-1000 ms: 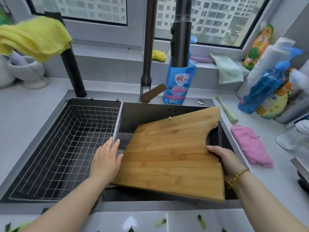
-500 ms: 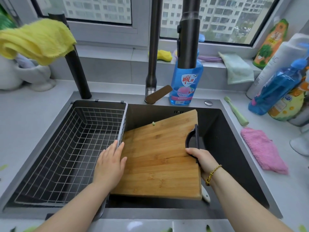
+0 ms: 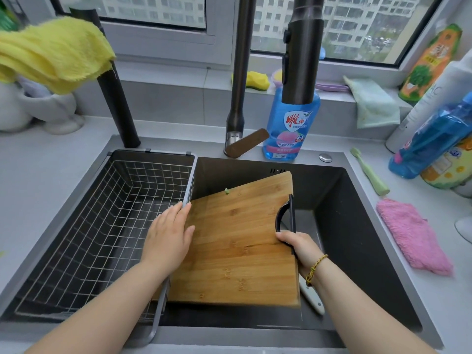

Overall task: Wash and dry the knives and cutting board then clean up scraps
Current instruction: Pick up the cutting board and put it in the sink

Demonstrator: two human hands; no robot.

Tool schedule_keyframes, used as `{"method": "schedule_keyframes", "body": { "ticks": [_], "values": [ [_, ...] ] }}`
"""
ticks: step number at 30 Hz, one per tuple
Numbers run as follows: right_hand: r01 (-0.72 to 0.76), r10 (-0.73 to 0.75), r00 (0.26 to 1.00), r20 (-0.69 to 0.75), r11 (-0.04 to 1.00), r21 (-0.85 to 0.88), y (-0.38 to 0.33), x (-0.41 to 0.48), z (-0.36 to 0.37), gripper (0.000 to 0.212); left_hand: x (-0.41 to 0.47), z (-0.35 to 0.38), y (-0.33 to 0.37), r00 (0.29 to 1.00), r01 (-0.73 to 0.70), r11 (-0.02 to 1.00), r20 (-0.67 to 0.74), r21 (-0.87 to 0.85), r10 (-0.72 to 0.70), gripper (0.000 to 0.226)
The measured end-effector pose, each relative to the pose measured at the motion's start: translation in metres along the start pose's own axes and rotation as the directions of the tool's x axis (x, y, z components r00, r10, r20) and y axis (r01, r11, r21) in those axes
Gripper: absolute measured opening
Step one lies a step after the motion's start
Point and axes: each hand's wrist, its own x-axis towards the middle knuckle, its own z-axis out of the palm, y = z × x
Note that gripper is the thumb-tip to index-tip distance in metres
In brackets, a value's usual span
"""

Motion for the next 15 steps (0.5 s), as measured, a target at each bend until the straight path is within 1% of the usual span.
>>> {"method": "schedule_keyframes", "body": {
  "ticks": [3,9,11,13,15],
  "values": [
    [-0.011,0.012,1.000,0.025,1.000,-0.012,0.000,0.005,-0.005,0.022,0.010,0.001,0.001,1.000,-0.005,1.000,0.006,-0.013,0.005,0.053],
    [-0.113,0.115,0.990,0.086,0.993,-0.031,0.002,0.015,-0.024,0.013,0.021,0.006,0.004,1.000,0.012,1.000,0.029,-0.010,-0.011,0.052],
    [-0.150,0.152,0.987,0.054,0.988,-0.030,0.004,0.021,-0.030,0.011,0.021,0.007,0.005,0.999,0.018,1.000,0.027,-0.014,-0.018,0.051],
    [-0.183,0.183,0.983,-0.021,0.983,-0.019,0.009,0.032,-0.036,0.013,0.021,0.008,0.005,1.000,0.022,1.000,0.022,-0.020,-0.021,0.051],
    [-0.237,0.227,0.967,-0.111,0.968,-0.080,0.018,0.048,-0.042,0.016,0.021,0.009,0.005,0.999,0.027,0.999,0.026,-0.027,-0.027,0.050]
  ]
}}
